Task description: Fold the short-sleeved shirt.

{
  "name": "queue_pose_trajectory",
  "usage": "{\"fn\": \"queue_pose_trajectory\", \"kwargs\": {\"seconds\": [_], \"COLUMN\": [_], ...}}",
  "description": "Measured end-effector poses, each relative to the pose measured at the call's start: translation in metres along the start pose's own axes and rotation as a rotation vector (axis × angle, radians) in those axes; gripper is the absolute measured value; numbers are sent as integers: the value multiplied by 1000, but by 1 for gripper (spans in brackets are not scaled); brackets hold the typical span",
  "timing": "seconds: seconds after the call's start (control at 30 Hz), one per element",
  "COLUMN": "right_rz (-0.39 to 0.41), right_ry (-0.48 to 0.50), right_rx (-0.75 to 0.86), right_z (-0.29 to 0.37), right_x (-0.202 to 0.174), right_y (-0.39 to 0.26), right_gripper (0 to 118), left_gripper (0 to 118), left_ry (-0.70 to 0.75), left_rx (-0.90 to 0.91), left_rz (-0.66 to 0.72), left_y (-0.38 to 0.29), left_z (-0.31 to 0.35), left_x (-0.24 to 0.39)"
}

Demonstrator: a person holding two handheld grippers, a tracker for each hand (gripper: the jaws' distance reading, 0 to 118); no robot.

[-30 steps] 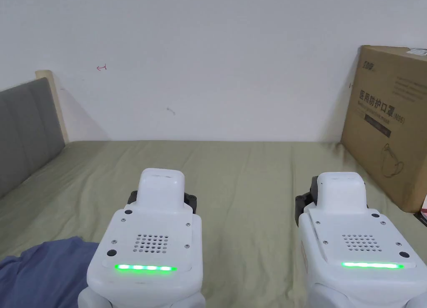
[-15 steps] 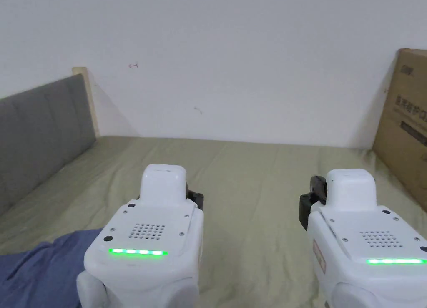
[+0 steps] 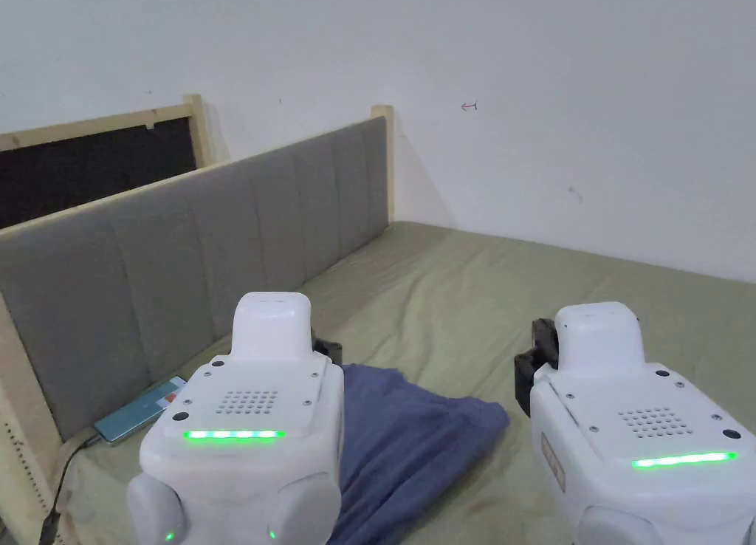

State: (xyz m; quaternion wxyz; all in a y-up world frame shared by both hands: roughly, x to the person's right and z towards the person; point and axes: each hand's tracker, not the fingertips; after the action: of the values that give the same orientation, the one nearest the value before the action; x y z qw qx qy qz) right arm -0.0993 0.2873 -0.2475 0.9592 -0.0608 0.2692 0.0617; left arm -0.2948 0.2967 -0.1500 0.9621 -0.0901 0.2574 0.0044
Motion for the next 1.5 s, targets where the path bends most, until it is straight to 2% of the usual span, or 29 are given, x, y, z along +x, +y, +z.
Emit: {"fn": "queue_pose_trajectory", "kwargs": {"seconds": [0.13, 0.3, 0.33, 0.4, 0.43, 0.47, 0.53, 0.63, 0.7, 0.93, 1.0, 1.03, 1.07, 1.1, 1.13, 1.17, 1.2, 1.23, 1.27, 1.37, 1.5], "right_rz": [-41, -60, -57, -44, -44, -49, -68, -69, -60, -103, -111, -109, -108, -105, -105, -108, -113, -117, -121, -128, -146], "right_ry": [22, -7, -14, -39, -44, -47, -50, -62, -77, -111, -113, -113, -113, -113, -112, -110, -108, -106, -106, -111, -130], "right_rx": [-33, -78, -88, -115, -127, -143, -178, -225, -252, -347, -359, -364, -367, -372, -377, -382, -387, -391, -391, -392, -394], "right_z": [-3, -7, -8, -11, -14, -17, -25, -36, -41, -60, -62, -62, -63, -63, -63, -63, -63, -62, -60, -56, -50], "right_x": [0, 16, 19, 23, 25, 28, 34, 40, 45, 62, 64, 64, 64, 64, 64, 64, 65, 65, 66, 69, 79], "right_y": [-6, -17, -21, -28, -32, -35, -43, -55, -62, -84, -88, -89, -90, -92, -93, -94, -95, -95, -96, -98, -97], "right_gripper": [0, 0, 0, 0, 0, 0, 0, 0, 0, 0, 0, 0, 0, 0, 0, 0, 0, 0, 0, 0, 0], "left_gripper": [0, 0, 9, 61, 80, 80, 89, 95, 106, 103, 100, 98, 86, 68, 47, 17, 10, 10, 10, 10, 10], "left_ry": [-13, -68, -82, -110, -124, -145, -173, -136, -143, -232, -187, -201, -191, -161, -117, -76, -40, -20, -82, -100, -104], "left_rx": [-78, -274, -317, -443, -486, -542, -578, -689, -763, -973, -973, -941, -950, -929, -892, -882, -897, -904, -912, -933, -931], "left_rz": [-5, 42, 62, 94, 130, 152, 190, 129, 80, 84, -61, -71, -53, -22, -5, 2, -13, -59, -11, 38, 21], "left_y": [-9, -40, -50, -69, -79, -88, -108, -131, -146, -190, -201, -199, -195, -190, -186, -183, -183, -185, -186, -177, -168], "left_z": [-21, -79, -94, -119, -131, -141, -161, -193, -214, -271, -273, -269, -268, -267, -265, -264, -266, -268, -270, -268, -266], "left_x": [3, 15, 16, 19, 19, 20, 23, 35, 44, 69, 80, 82, 81, 78, 73, 68, 66, 62, 56, 50, 57]}}
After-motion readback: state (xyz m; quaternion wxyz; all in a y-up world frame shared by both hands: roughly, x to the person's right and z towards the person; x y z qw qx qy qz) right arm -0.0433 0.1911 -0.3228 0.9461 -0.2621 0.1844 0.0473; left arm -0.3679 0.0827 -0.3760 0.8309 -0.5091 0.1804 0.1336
